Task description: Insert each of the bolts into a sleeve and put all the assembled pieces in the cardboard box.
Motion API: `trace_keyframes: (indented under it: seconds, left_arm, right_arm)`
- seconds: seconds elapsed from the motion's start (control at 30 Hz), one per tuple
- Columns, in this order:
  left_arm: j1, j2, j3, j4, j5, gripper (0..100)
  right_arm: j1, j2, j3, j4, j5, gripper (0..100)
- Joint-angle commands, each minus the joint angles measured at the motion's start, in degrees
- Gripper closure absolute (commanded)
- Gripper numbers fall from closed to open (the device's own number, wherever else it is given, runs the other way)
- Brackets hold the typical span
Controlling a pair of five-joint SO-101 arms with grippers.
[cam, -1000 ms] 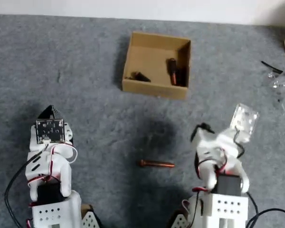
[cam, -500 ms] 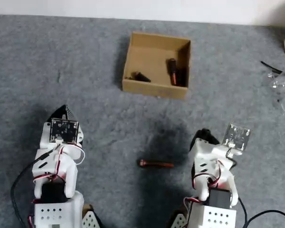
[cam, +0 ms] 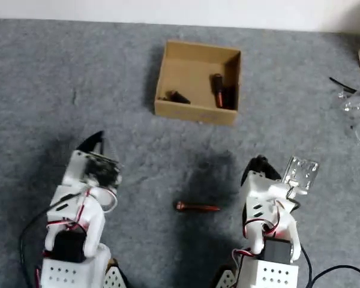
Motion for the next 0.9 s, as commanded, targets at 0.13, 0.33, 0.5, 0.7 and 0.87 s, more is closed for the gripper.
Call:
trace_keyframes:
  seconds: [0.13, 0.33, 0.5, 0.7, 0.87]
  left_arm:
    - [18.15, 13.05, -16.57, 5.98, -8.44, 99]
    - [28.62, 36.88, -24.57, 6.77, -14.51, 99]
    - [31.16, 54.99, -33.54, 7.03, -17.76, 99]
    - [31.25, 71.60, -41.80, 13.80, -23.74, 99]
    - [32.66, 80.66, -44.88, 18.37, -30.15, 86]
  right_arm:
    - [0.48, -1.27, 3.03, -2.51, 0.62, 99.4]
    - [0.57, -1.27, 3.12, -4.00, 0.62, 99.4]
    - [0.66, -1.27, 3.12, -4.00, 0.62, 99.4]
    - [0.75, -1.27, 3.12, -4.09, 0.70, 99.4]
    - [0.66, -1.27, 3.12, -4.09, 3.43, 99.4]
